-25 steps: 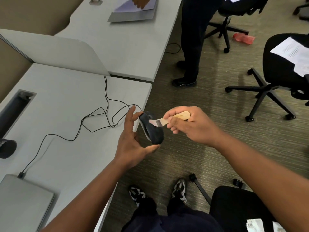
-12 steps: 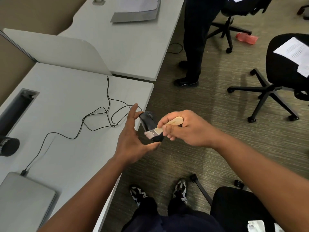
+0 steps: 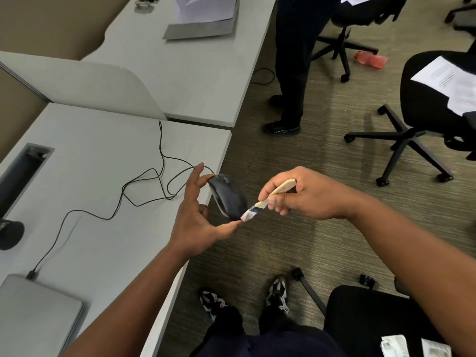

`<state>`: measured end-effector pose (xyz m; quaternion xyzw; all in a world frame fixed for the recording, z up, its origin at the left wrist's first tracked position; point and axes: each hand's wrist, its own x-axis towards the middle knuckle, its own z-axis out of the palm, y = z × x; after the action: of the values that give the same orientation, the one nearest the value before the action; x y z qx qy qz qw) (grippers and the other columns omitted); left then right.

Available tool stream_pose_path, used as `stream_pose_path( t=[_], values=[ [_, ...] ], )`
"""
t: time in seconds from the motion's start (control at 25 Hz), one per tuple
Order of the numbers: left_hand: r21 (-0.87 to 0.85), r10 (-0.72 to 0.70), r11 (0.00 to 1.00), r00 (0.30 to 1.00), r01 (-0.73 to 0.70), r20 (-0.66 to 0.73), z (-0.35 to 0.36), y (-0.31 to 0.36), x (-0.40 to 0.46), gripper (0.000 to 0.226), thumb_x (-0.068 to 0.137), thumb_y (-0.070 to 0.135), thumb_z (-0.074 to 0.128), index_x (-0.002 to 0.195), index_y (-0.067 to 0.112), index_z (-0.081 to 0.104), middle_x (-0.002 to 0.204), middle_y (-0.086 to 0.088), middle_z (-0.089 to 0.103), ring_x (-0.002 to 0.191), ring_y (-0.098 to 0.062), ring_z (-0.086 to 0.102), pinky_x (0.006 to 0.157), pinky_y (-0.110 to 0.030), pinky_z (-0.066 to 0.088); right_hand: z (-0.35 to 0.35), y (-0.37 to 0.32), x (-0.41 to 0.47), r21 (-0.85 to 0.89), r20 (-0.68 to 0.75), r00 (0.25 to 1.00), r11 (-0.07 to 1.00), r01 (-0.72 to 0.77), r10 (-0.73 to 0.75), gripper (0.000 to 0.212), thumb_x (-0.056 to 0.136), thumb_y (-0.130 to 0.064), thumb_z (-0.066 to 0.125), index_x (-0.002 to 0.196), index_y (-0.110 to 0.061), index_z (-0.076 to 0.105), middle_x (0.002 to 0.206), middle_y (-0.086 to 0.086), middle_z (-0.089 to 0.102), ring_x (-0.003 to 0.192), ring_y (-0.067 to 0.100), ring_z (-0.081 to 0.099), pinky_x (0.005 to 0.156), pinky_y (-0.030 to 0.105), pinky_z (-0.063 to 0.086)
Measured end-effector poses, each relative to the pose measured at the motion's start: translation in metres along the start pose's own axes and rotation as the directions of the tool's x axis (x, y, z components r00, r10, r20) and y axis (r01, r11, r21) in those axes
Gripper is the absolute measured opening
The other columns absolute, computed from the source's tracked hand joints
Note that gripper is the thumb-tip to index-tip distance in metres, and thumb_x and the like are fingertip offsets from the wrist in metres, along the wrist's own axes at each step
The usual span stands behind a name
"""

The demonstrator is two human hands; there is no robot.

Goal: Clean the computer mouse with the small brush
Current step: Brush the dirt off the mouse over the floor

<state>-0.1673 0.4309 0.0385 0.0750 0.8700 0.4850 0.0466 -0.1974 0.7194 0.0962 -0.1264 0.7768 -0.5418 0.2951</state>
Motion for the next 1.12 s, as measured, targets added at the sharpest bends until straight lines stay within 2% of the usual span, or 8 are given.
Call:
stream_pose_path(
  t=[0.08, 0.16, 0.2, 0.32, 0.44, 0.6, 0.76, 1.12],
  values=[
    [-0.015, 0.027, 1.0, 1.0, -0.027, 0.005, -0.002, -0.003, -0.001, 0.123, 0.054, 0.05, 0.103, 0.148, 0.075, 0.028, 0.17, 0.022, 0.031, 0.097, -0.046, 0.071, 0.055, -0.031, 0.06, -0.002, 0.007, 0.001, 0.0, -0.037, 0.999, 1.0, -0.007, 0.007, 0.019, 0.1, -0.014, 0.069, 0.099, -0.03, 0.08, 0.092, 0.003, 0.08, 0.082, 0.014, 0.075, 0.08, 0.034, 0.064],
    [0.004, 0.079, 0.997, 0.996, -0.079, 0.034, -0.001, -0.004, -0.002, 0.117, 0.056, 0.044, 0.103, 0.152, 0.059, 0.039, 0.173, 0.026, 0.022, 0.077, -0.007, 0.07, 0.047, -0.013, 0.047, -0.002, 0.012, 0.004, 0.022, -0.1, 0.995, 1.0, -0.007, 0.01, 0.019, 0.1, -0.014, 0.069, 0.099, -0.03, 0.08, 0.092, 0.004, 0.079, 0.084, 0.017, 0.075, 0.081, 0.034, 0.065],
    [0.006, 0.096, 0.995, 0.994, -0.096, 0.052, 0.0, -0.004, -0.003, 0.113, 0.058, 0.041, 0.104, 0.152, 0.054, 0.043, 0.173, 0.028, 0.018, 0.077, -0.002, 0.067, 0.048, -0.011, 0.045, -0.001, 0.014, 0.006, 0.043, -0.139, 0.99, 0.999, 0.002, 0.004, 0.019, 0.1, -0.013, 0.069, 0.1, -0.029, 0.08, 0.092, 0.006, 0.079, 0.084, 0.018, 0.075, 0.08, 0.033, 0.064],
    [-0.002, 0.116, 0.993, 0.989, -0.117, 0.095, 0.0, -0.001, -0.005, 0.112, 0.059, 0.039, 0.105, 0.152, 0.055, 0.044, 0.173, 0.033, 0.012, 0.097, -0.017, 0.063, 0.054, -0.008, 0.047, 0.004, 0.014, 0.013, 0.187, -0.282, 0.959, 0.979, 0.076, -0.02, 0.017, 0.101, -0.012, 0.068, 0.104, -0.025, 0.079, 0.094, 0.009, 0.079, 0.081, 0.013, 0.073, 0.075, 0.026, 0.06],
    [-0.04, 0.11, 0.994, 0.983, -0.105, 0.149, -0.002, 0.005, -0.006, 0.122, 0.056, 0.038, 0.106, 0.15, 0.07, 0.037, 0.176, 0.026, 0.014, 0.08, -0.013, 0.061, 0.052, -0.01, 0.048, 0.006, 0.011, 0.017, 0.33, -0.284, 0.958, 0.933, 0.146, -0.049, 0.015, 0.098, -0.013, 0.071, 0.106, -0.021, 0.08, 0.1, 0.014, 0.079, 0.086, 0.016, 0.073, 0.076, 0.025, 0.06],
    [-0.063, 0.099, 0.994, 0.979, -0.089, 0.18, -0.005, 0.01, -0.011, 0.118, 0.054, 0.039, 0.106, 0.153, 0.056, 0.044, 0.174, 0.031, 0.013, 0.06, -0.001, 0.061, 0.047, -0.013, 0.044, 0.004, 0.01, 0.015, 0.207, -0.219, 0.975, 0.974, 0.094, -0.047, 0.018, 0.1, -0.005, 0.068, 0.108, -0.017, 0.08, 0.1, 0.016, 0.079, 0.089, 0.017, 0.073, 0.078, 0.025, 0.06],
    [-0.051, 0.048, 0.998, 0.981, -0.038, 0.191, -0.005, 0.01, -0.013, 0.123, 0.054, 0.045, 0.105, 0.161, 0.036, 0.044, 0.168, 0.041, 0.016, 0.054, -0.022, 0.058, 0.044, -0.017, 0.044, 0.002, 0.011, 0.012, 0.201, -0.255, 0.966, 0.975, 0.09, -0.037, 0.016, 0.1, -0.009, 0.068, 0.108, -0.018, 0.08, 0.098, 0.014, 0.079, 0.09, 0.016, 0.074, 0.079, 0.025, 0.061],
    [-0.039, 0.061, 0.998, 0.985, -0.055, 0.162, -0.003, 0.007, -0.011, 0.116, 0.055, 0.046, 0.104, 0.156, 0.045, 0.047, 0.172, 0.035, 0.015, 0.054, -0.023, 0.056, 0.044, -0.017, 0.044, 0.007, 0.019, 0.011, 0.214, -0.252, 0.968, 0.974, 0.079, -0.023, 0.016, 0.1, -0.012, 0.069, 0.106, -0.022, 0.08, 0.097, 0.011, 0.079, 0.085, 0.015, 0.073, 0.077, 0.026, 0.06]
  ],
)
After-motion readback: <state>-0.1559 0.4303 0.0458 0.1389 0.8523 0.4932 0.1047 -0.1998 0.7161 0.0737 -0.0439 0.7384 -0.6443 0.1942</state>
